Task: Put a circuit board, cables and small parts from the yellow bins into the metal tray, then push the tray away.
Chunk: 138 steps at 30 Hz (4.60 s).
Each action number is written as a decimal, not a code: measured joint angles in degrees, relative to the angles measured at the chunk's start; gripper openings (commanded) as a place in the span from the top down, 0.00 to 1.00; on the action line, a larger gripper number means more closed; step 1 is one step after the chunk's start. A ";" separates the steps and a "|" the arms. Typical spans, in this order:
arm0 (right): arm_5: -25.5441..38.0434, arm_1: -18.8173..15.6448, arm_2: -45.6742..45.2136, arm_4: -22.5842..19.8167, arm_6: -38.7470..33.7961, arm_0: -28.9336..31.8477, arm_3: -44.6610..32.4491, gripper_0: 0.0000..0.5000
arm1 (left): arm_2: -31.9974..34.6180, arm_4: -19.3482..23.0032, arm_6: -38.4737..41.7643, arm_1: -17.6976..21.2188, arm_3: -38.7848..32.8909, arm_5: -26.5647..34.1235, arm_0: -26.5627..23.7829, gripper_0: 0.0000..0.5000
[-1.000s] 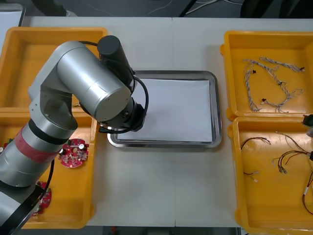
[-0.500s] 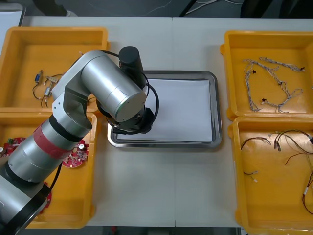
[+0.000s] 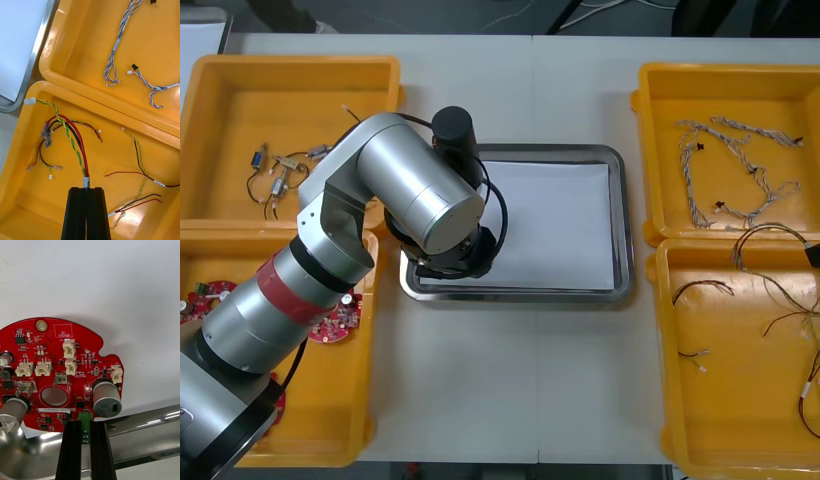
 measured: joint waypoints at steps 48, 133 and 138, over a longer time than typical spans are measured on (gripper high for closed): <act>0.01 3.71 9.59 7.07 -0.22 -6.83 -0.36 1.00 | 14.68 2.82 -0.01 0.31 -15.49 10.12 -0.43 0.28; -30.83 3.55 66.69 17.41 22.93 -32.35 26.34 1.00 | 35.41 0.15 -26.87 12.35 8.18 -1.72 4.16 0.24; -32.14 4.21 68.12 18.95 22.93 -32.46 29.03 1.00 | 35.40 -0.39 -26.87 11.31 10.24 -4.09 4.15 0.24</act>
